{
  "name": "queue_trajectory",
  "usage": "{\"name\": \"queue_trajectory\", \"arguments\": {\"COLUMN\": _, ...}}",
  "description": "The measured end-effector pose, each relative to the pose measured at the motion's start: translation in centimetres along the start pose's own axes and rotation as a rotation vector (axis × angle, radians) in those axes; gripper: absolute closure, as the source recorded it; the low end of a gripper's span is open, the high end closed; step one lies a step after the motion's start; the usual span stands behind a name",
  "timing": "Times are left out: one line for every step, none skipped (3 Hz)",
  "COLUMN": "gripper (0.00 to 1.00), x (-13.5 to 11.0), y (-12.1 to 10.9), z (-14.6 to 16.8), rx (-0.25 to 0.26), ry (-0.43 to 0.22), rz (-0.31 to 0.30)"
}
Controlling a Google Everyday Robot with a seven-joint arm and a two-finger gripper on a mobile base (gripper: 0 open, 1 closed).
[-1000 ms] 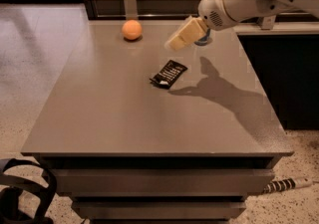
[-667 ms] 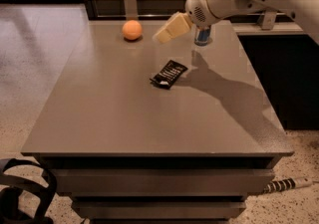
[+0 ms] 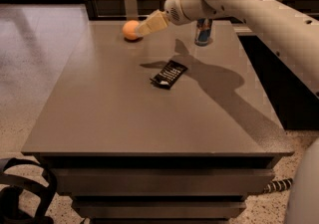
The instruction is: Pick orange
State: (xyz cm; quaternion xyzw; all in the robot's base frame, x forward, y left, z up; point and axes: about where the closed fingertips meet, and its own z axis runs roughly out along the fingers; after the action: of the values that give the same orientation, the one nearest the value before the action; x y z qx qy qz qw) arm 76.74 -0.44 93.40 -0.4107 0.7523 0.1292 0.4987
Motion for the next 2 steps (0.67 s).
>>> {"name": "queue_trajectory", "arguments": {"gripper": 0.00, "x": 0.4, "y": -1.0, "z": 3.8, "rx": 0.008, "ry": -0.013, "rz": -0.007}}
{"name": "queue_trajectory", "arguments": {"gripper": 0.00, "x": 0.5, "y": -1.7, "z": 6.7, "rx": 0.010, "ry": -0.007, "rz": -0.044}}
